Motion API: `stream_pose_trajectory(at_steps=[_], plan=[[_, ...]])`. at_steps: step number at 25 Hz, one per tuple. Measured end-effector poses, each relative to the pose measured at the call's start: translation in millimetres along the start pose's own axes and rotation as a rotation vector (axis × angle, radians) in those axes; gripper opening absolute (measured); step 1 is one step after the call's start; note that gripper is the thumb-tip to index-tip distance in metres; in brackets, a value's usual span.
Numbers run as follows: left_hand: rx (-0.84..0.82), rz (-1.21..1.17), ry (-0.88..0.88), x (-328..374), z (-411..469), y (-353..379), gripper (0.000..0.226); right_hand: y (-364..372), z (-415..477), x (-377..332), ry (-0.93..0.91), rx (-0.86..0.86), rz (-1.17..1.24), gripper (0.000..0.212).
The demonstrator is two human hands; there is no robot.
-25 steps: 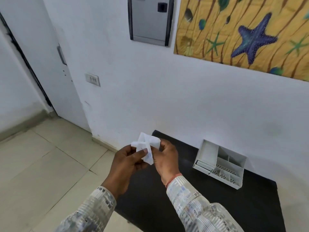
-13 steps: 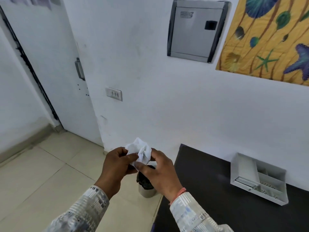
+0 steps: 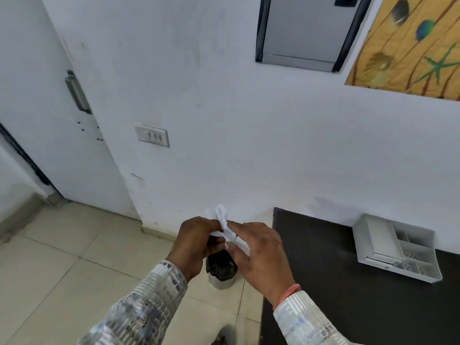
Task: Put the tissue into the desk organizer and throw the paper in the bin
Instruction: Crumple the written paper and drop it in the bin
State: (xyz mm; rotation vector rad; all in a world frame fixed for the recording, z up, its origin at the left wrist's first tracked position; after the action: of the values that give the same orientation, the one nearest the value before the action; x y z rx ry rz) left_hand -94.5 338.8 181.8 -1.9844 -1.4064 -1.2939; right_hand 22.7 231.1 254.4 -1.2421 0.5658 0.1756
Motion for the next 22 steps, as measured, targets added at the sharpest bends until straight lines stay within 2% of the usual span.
stream_pose_trajectory(at_steps=[4,7,10,16,22], plan=[[-0.079,0.107,-0.035,10.9,67.4,13.2,0.012,29.7,56.6,62.5,0.215,0.068,0.157,0.027],[-0.106,0.066,-0.063,15.5,125.9,9.0,0.039,72.8,91.8,114.3,0.486,0.055,0.562,0.021],[-0.026,0.058,-0.143,-0.3,178.3,-7.6,0.044,110.9,105.5,152.9,0.693,0.087,0.863,0.016],[0.014,0.195,-0.293,-77.1,283.1,-35.6,0.031,208.7,98.7,233.7,1.04,0.143,0.938,0.009],[-0.013,0.321,-0.434,-196.0,397.7,-81.6,0.026,376.3,70.8,314.0,1.413,0.109,0.935,0.011]])
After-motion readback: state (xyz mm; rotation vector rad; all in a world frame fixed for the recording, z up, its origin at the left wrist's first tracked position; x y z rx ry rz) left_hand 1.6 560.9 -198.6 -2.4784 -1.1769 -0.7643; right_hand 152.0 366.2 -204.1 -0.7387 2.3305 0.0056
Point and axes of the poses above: each hand's wrist, its own z-axis towards the middle knuckle, its own y-axis out of the palm, x = y × z, the point moved 10 cm from there along z, towards the middle knuckle, and after that the axes turned 4 degrees about -x, right-handed, at the moved point
